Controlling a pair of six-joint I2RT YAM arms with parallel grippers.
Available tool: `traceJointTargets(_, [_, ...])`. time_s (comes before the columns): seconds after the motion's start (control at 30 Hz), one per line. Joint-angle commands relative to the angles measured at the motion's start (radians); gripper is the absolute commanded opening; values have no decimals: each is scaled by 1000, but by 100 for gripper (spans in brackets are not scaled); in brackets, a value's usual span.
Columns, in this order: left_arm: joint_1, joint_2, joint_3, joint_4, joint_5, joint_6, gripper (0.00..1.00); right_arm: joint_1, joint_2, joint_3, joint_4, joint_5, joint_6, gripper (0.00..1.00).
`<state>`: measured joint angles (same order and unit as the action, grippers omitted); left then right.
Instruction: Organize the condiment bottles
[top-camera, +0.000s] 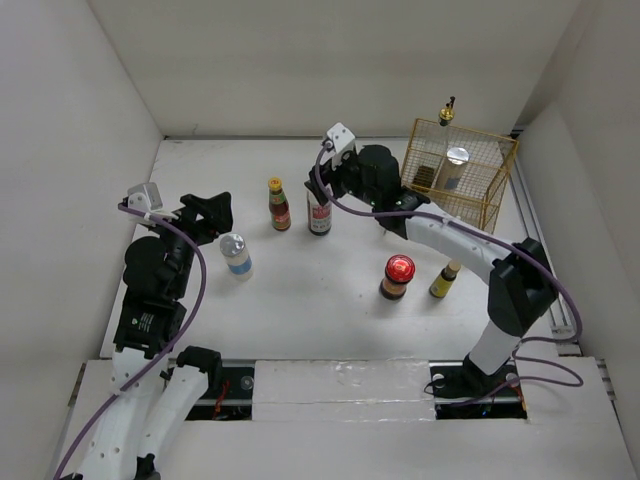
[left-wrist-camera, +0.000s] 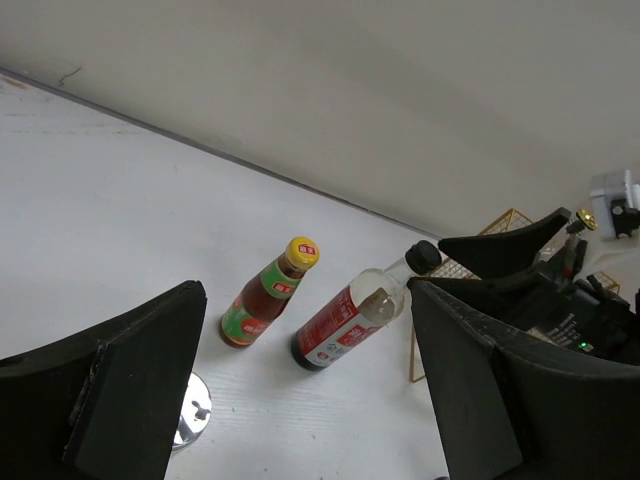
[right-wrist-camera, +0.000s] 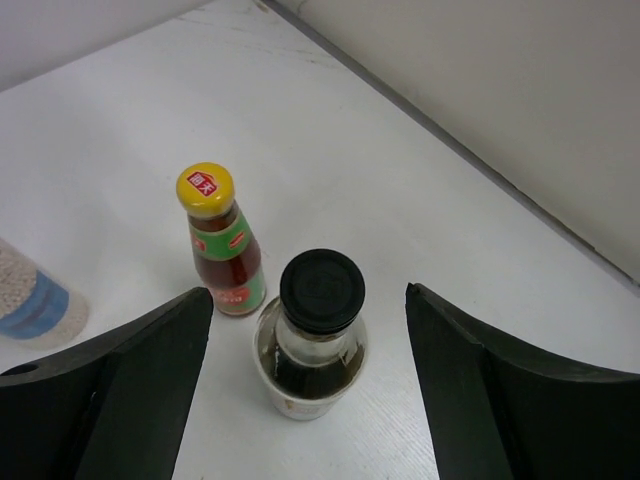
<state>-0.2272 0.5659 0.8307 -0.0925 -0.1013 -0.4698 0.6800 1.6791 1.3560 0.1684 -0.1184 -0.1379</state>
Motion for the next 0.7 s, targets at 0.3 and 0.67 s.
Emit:
traceJointTargets(0.3, [2,-3,1,51,12,-3,79,-25,146,127,39,-43,52,41])
traceJointTargets(0.67, [2,6,1,51,12,-3,79,-129,-155,9,273,-135,166,9])
